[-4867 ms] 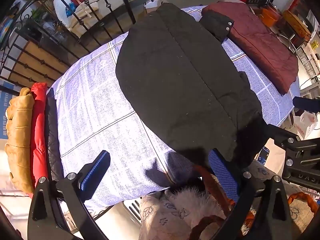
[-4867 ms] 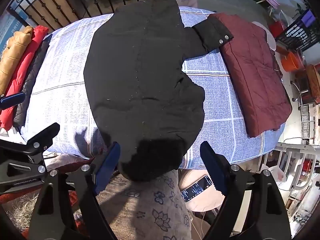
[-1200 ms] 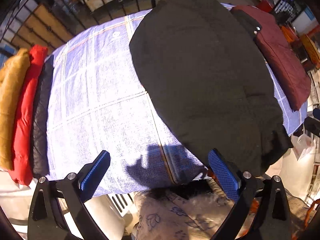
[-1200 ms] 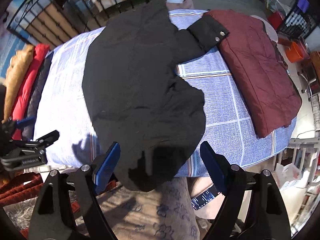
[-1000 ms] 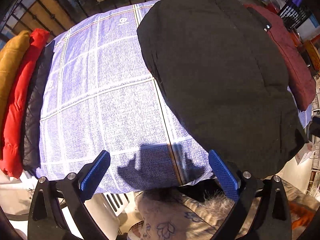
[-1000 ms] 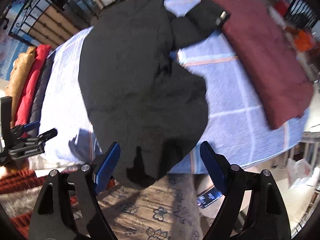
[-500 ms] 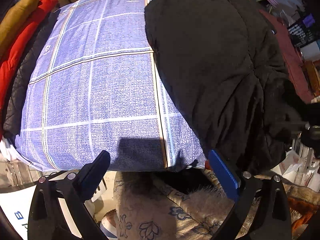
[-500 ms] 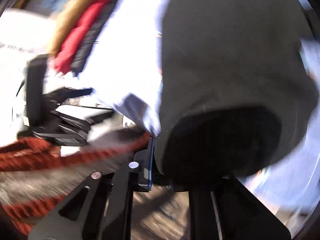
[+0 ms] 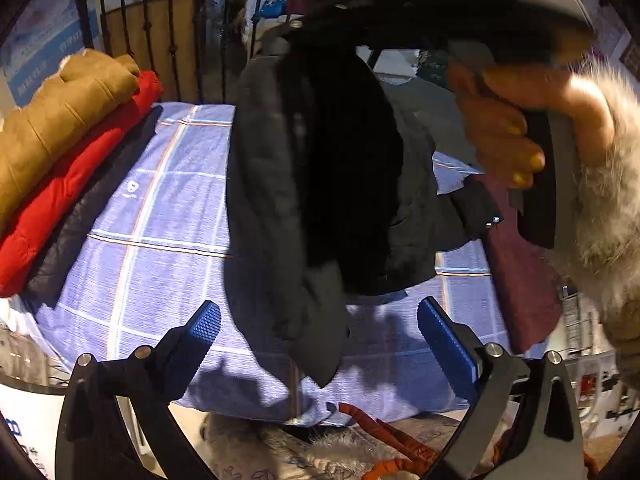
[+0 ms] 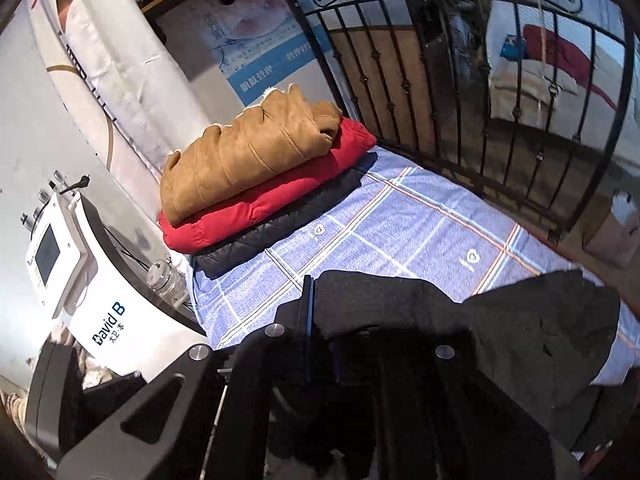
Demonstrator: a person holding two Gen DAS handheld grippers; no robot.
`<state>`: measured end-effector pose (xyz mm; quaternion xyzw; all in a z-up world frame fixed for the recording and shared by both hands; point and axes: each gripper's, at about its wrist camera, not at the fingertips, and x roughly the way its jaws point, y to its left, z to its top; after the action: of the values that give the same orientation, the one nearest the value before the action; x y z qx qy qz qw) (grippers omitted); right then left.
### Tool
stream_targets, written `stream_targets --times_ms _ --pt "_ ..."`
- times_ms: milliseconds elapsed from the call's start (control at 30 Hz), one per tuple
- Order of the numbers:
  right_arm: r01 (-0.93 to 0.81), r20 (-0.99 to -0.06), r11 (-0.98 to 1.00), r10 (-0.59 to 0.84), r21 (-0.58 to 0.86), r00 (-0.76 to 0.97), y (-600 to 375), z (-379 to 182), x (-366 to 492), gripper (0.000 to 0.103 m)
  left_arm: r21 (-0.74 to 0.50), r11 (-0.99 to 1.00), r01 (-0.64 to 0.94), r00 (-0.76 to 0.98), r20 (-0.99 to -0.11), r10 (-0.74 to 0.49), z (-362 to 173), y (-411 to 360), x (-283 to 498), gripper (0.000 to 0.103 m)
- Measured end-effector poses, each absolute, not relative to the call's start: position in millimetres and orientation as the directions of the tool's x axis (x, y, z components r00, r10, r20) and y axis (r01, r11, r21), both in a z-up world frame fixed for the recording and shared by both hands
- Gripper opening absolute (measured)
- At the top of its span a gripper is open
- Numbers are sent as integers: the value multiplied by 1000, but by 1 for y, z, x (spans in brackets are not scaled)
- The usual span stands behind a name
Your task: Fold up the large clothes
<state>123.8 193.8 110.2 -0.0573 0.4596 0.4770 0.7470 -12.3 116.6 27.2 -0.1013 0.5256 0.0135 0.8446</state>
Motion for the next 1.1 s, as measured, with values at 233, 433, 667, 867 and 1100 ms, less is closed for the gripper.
stream_targets --times_ms 233,433,667,867,1100 --pt "-730 -726 524 685 438 56 175 98 136 8 -92 932 -350 356 -933 42 -59 151 -13 97" --pt "-696 -701 537 710 477 67 146 101 140 8 -156 959 -236 265 -960 -91 -129 147 1 86" --pt "-700 -680 605 696 380 232 97 132 129 8 -117 930 -347 338 -941 8 -110 166 25 22" --pt "-636 -578 666 715 390 394 18 185 114 8 -163 924 -345 549 -834 58 -2 198 35 12" --pt "-671 -415 684 720 286 557 -62 280 40 8 -155 970 -189 793 -606 58 170 175 13 10"
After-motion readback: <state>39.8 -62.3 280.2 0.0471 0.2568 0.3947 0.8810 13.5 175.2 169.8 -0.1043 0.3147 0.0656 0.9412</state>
